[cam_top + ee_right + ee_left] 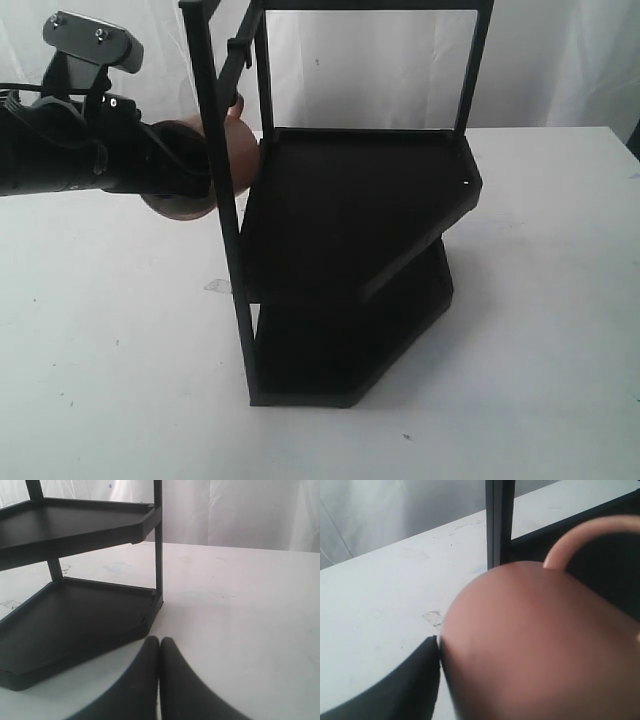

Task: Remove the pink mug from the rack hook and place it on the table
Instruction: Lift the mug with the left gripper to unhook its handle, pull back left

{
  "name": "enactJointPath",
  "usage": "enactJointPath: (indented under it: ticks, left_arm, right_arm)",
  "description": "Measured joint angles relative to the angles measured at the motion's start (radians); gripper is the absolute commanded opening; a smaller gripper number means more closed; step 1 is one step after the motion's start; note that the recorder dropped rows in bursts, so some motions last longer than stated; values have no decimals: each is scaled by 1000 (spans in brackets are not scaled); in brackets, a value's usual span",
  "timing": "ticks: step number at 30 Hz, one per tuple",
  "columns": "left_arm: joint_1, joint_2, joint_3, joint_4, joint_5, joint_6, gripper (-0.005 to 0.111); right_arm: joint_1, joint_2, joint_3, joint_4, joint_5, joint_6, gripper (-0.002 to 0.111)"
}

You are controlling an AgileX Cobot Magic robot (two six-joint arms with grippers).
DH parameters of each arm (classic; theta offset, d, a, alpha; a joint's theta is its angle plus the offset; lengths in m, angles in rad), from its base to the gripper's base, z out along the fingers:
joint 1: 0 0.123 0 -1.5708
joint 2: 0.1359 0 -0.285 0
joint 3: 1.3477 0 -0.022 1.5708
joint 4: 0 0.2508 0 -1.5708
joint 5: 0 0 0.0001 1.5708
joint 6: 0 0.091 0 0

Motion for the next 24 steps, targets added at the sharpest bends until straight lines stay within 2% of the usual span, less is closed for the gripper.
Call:
enactJointPath:
  ticks: [6, 12, 24]
  left_arm:
    - [0, 2, 0, 0, -7, 0, 16]
    - [0, 2, 0, 0, 3, 0, 0]
    - [-2, -1, 0, 2, -28, 0, 0]
  right_arm:
    - [0, 0, 0, 0, 0, 0, 0]
    - [0, 0, 0, 0, 0, 0, 0]
    - [0, 0, 0, 0, 0, 0, 0]
